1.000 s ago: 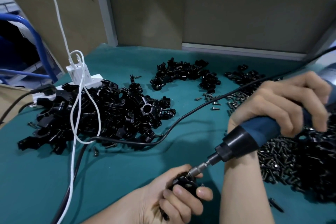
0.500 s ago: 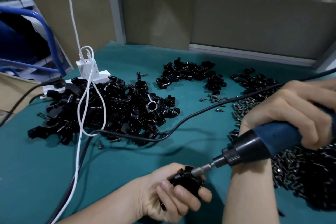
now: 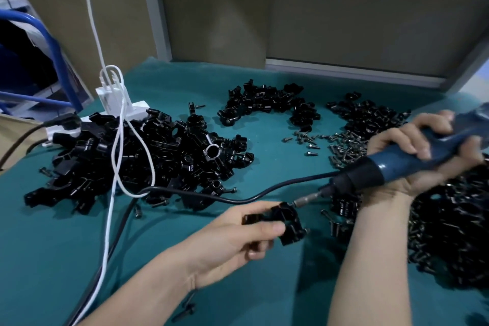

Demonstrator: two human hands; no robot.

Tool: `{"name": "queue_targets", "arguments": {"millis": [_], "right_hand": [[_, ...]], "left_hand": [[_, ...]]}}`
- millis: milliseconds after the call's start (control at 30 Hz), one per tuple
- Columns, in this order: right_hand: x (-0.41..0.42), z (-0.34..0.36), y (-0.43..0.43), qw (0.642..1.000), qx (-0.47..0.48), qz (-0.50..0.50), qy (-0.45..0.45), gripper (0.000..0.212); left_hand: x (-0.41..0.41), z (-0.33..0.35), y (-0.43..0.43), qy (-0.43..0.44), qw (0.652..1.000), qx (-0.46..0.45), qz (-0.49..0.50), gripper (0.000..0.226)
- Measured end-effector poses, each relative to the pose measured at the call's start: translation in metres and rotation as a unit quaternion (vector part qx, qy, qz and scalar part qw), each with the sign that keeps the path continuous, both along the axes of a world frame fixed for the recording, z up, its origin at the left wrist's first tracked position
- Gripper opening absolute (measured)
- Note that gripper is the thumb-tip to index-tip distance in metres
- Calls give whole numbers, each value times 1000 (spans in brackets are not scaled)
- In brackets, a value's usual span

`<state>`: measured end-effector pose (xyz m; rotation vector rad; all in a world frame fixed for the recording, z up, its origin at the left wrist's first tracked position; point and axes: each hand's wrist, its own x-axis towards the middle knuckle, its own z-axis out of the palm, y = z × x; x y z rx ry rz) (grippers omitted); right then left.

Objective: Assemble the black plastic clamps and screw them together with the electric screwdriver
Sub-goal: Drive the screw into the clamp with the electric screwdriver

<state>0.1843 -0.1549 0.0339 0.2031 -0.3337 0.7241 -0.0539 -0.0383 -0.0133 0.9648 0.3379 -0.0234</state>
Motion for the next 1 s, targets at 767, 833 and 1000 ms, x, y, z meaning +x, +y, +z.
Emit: {"name": "queue_targets", "arguments": {"millis": [767,833,1000], "right_hand": [[-16,-3,50,971,-180,-154,-2,27],[-16,-4,50,977,-155,-147,9,24],[-18,-2,49,991,-72,-110,18,23]], "left_hand": [[-3,-10,11,-74,868,434,229,22],[-3,-10,7,-79,827,495,254,33],[-5,-10,0,-92,812,510,268,60]]}}
